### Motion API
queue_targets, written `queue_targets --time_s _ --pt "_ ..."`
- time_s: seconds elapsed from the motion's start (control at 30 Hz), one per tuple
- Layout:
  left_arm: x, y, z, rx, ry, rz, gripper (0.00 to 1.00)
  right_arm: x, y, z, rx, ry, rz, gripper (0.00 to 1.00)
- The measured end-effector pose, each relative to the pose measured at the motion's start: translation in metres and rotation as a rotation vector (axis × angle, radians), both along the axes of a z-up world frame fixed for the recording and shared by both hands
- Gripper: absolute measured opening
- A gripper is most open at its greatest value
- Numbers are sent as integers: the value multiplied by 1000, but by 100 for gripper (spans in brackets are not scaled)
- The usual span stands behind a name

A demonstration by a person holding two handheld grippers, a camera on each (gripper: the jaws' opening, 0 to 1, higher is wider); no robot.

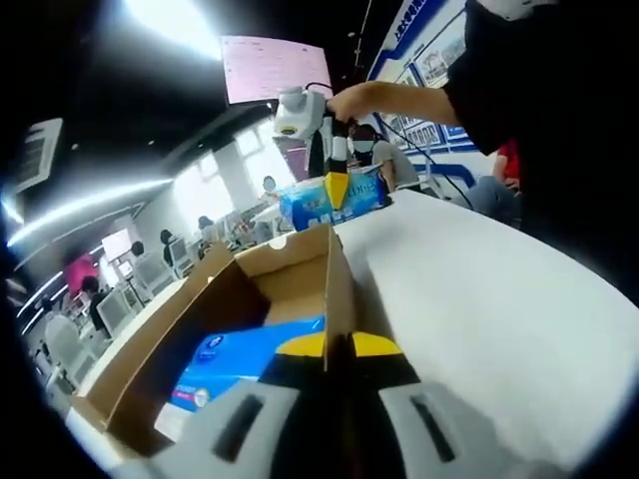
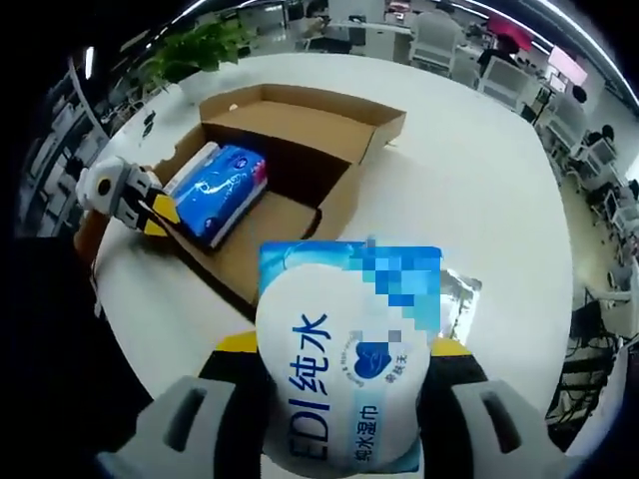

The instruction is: Operate the shoe box by opening the lid, removing the specified soft item, and placing it in the target area until the item is outside and the box remains undamaged.

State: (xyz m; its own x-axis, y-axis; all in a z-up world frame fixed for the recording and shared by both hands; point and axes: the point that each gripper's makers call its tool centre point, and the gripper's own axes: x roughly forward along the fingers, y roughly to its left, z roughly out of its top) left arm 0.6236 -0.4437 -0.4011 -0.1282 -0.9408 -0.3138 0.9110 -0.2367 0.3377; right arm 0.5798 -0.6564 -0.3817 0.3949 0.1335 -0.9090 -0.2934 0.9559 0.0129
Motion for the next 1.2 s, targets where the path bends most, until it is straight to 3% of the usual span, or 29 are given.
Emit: queue_targets --time_s 0.3,0.63,0.9,1.2 --pt "0 0 0 8 12 4 6 0 -4 0 -18 8 43 59" --pt "1 0 1 10 19 12 6 5 -14 -12 -40 38 118 59" --pt "1 0 1 8 28 6 6 5 -7 -16 -84 58 225 59" --pt "1 -1 1 14 39 14 6 7 -17 -21 -139 64 317 59"
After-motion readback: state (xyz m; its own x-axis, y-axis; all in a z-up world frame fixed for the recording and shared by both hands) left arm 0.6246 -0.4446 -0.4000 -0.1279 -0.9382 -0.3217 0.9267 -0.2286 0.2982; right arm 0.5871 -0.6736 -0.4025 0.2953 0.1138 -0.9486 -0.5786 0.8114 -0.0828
